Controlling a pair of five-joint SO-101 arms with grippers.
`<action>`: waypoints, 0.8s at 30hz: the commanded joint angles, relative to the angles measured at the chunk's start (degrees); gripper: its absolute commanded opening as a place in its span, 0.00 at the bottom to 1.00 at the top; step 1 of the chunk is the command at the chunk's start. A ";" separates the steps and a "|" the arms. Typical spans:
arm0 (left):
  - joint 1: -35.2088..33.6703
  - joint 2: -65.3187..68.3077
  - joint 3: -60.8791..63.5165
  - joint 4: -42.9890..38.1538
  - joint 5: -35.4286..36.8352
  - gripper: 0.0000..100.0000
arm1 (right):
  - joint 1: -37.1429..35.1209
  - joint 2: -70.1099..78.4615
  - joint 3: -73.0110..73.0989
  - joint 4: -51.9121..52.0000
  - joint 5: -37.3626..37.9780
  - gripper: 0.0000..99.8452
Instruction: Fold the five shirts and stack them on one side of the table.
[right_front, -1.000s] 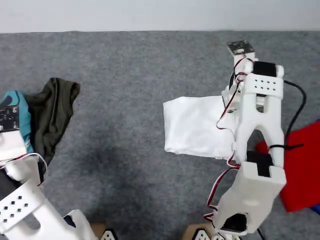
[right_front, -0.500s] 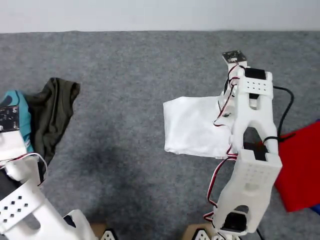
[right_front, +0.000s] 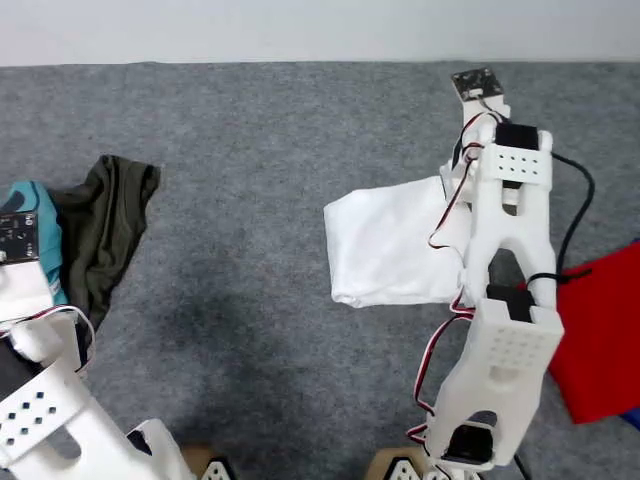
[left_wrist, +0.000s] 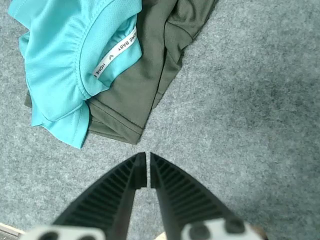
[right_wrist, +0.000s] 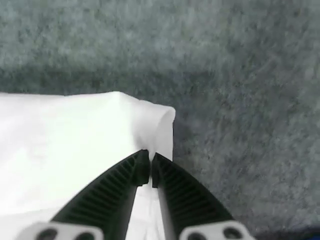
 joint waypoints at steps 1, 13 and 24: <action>-0.09 -0.79 -0.66 -0.62 -0.44 0.02 | -0.57 0.84 -3.43 -3.21 0.53 0.01; -0.09 -0.79 -0.66 -0.62 -0.53 0.02 | -0.84 -2.51 -9.23 10.24 0.44 0.29; -0.09 -0.79 -0.40 -1.05 -0.70 0.02 | -4.26 -11.91 -7.91 28.62 0.53 0.09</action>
